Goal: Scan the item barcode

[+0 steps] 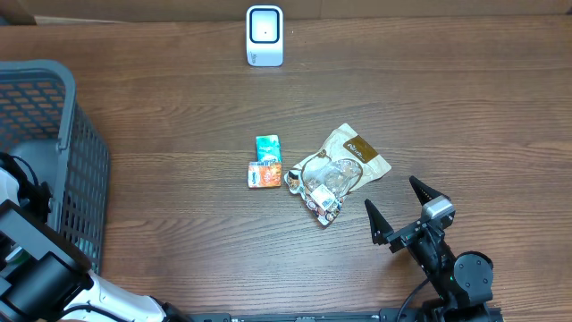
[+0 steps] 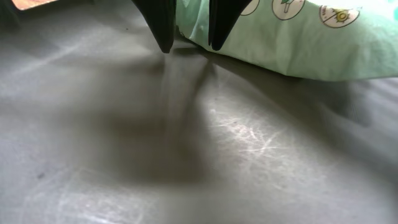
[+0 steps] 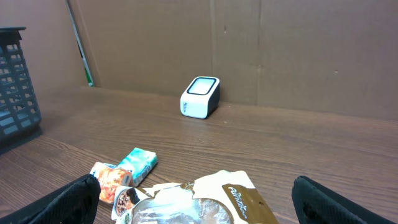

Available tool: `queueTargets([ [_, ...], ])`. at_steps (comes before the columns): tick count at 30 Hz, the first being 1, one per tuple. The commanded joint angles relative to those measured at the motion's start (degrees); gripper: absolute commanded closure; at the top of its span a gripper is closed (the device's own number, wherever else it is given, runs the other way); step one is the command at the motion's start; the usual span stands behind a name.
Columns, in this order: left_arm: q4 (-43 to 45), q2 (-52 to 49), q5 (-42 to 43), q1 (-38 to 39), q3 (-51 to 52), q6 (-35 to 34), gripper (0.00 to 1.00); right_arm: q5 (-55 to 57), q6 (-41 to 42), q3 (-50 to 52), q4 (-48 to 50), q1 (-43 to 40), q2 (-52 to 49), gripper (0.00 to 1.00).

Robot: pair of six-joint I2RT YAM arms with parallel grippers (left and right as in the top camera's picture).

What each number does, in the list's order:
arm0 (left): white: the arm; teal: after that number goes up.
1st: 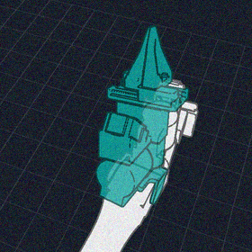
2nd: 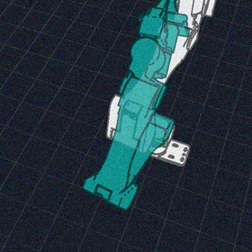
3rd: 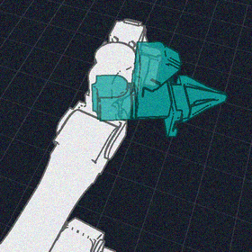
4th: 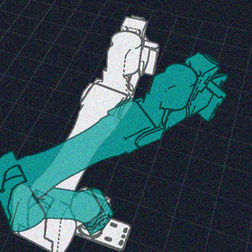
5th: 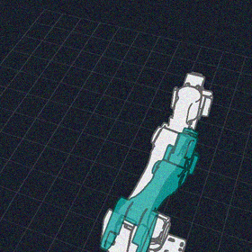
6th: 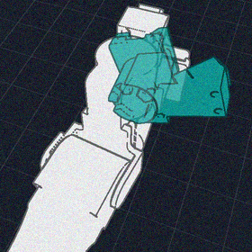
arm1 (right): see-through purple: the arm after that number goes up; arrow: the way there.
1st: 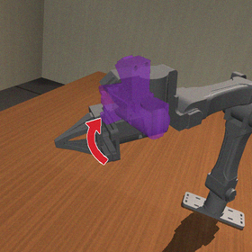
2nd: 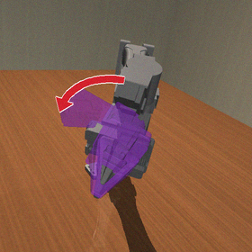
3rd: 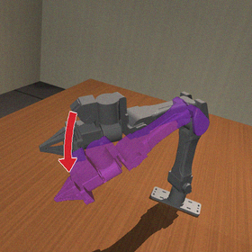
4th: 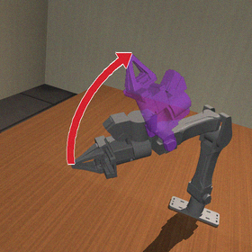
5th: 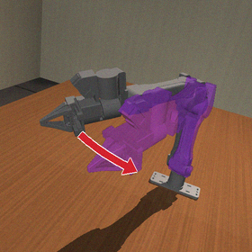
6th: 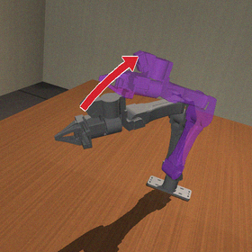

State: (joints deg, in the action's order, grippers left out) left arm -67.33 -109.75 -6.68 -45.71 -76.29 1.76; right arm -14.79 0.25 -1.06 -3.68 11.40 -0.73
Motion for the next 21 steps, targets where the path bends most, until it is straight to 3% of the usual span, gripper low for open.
queueTargets([
  [1,-0.35,-0.17,-1.38,0.2,-3.5,-3.69,0.96,0.11,0.2,0.61,0.31,0.22,0.57,0.0],
  [7,-8.22,-0.17,-1.22,-0.11,-12.66,-17.49,0.94,0.11,0.2,0.61,0.31,0.22,0.57,0.0],
  [8,-10.38,-0.17,-1.2,-0.24,-14.43,-19.65,0.77,0.11,0.2,0.61,0.31,0.22,0.57,0.0],
  [9,-12.11,-0.17,-1.2,-0.37,-15.85,-21.49,0.51,0.11,0.2,0.61,0.31,0.22,0.57,0.0],
  [10,-14.38,-0.17,-1.16,-0.57,-17.49,-23.67,0.0,0.11,0.2,0.61,0.31,0.22,0.57,0.0],
  [15,-20.72,-0.11,2.45,-1.66,-18.38,-25.64,0.0,0.11,0.2,0.61,0.31,0.22,0.57,0.0],
  [21,-23.41,2.62,1.2,-2.19,-18.23,-28.48,0.0,0.11,0.2,0.61,0.31,0.22,0.57,0.0],
])
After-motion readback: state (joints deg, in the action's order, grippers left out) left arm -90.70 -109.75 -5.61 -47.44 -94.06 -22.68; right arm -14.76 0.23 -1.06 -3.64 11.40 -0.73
